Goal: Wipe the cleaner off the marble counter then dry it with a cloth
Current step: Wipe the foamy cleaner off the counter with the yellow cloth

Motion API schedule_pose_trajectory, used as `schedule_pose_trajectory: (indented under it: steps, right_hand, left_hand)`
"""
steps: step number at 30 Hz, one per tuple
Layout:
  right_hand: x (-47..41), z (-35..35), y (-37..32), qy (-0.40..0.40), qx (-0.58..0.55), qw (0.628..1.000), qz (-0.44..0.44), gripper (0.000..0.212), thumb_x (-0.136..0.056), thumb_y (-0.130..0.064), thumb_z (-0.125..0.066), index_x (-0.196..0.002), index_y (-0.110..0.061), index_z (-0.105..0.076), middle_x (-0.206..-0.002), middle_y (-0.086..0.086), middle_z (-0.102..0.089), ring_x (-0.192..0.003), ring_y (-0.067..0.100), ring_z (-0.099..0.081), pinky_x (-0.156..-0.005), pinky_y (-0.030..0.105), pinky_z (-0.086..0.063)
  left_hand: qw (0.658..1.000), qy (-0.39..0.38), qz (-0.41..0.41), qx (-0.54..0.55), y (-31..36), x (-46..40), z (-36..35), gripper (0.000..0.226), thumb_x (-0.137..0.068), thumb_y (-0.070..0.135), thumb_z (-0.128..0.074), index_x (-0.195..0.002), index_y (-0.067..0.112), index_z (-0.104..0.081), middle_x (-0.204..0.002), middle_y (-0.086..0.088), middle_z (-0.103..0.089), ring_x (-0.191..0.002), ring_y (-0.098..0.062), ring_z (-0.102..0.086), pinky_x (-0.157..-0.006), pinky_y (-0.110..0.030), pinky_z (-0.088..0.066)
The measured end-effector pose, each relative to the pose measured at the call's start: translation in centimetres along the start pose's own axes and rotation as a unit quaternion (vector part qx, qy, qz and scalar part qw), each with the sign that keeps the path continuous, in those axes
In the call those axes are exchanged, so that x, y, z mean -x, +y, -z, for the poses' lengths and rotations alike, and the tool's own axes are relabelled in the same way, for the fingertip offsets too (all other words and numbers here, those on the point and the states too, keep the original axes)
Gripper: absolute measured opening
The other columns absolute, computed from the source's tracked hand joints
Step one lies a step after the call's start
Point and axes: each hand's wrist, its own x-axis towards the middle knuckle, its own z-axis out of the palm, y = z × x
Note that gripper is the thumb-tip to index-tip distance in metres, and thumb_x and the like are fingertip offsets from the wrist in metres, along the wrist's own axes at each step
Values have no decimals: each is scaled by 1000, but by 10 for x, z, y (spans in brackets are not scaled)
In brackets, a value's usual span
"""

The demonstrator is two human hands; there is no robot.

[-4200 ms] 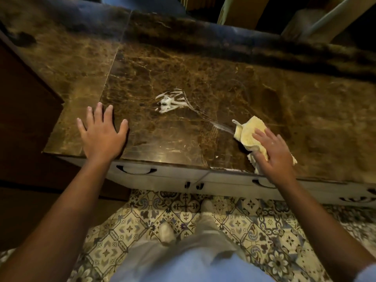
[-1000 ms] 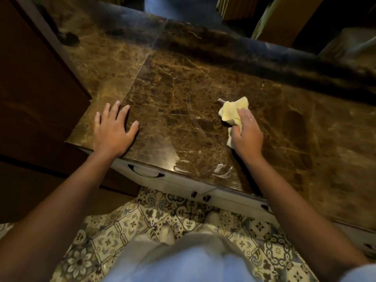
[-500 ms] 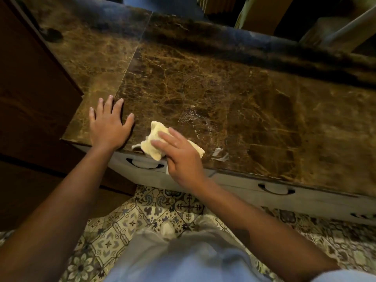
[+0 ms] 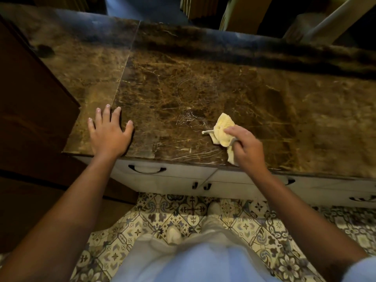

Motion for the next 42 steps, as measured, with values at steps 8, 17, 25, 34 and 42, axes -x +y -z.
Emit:
schedule_pose_trajectory:
  steps: [8, 17, 25, 34, 42]
  right_hand:
    - [-33, 72, 7, 110, -291, 872, -379, 23, -93, -16, -58, -106, -27, -74, -113, 7, -75, -88, 17, -70, -67, 31, -55]
    - [-34, 37, 44, -12, 278, 958, -71, 50, -104, -45, -42, -153, -32, -44, -170, 4, -26, -158, 30, -12, -124, 55, -12]
    - [31, 8, 45, -65, 296, 953, 24, 56, -104, -60, -32, -156, -41, -35, -170, 3, -24, -158, 32, -10, -123, 59, -18]
    - [3, -108, -60, -140, 271, 929, 209, 51, -106, -56, -33, -153, -39, -42, -168, 5, -32, -157, 37, -15, -123, 61, -15]
    - [-117, -108, -55, -167, 269, 914, 252, 42, -108, -44, -40, -146, -36, -54, -161, 2, -44, -153, 35, -30, -122, 60, -20]
  left_hand:
    - [1000, 1, 0, 3, -1, 0, -2, 65, -104, 55, -37, -159, 20, -35, -171, -12, -25, -159, -34, -14, -126, -57, -9]
    - [1000, 1, -3, 2, -2, 0, -5, 66, -104, 54, -37, -159, 19, -35, -171, -14, -25, -159, -36, -14, -125, -58, -9]
    - [1000, 6, -2, 6, -1, -1, -4, 64, -105, 52, -38, -159, 18, -36, -170, -14, -26, -159, -36, -15, -125, -59, -9]
    - [1000, 28, -1, 12, -3, -2, -9, 63, -103, 52, -40, -156, 18, -40, -169, -13, -30, -158, -35, -18, -124, -58, -11]
    - [999, 34, 2, 12, -4, -2, -9, 67, -99, 56, -36, -155, 20, -41, -168, -12, -32, -158, -33, -20, -125, -57, -13]
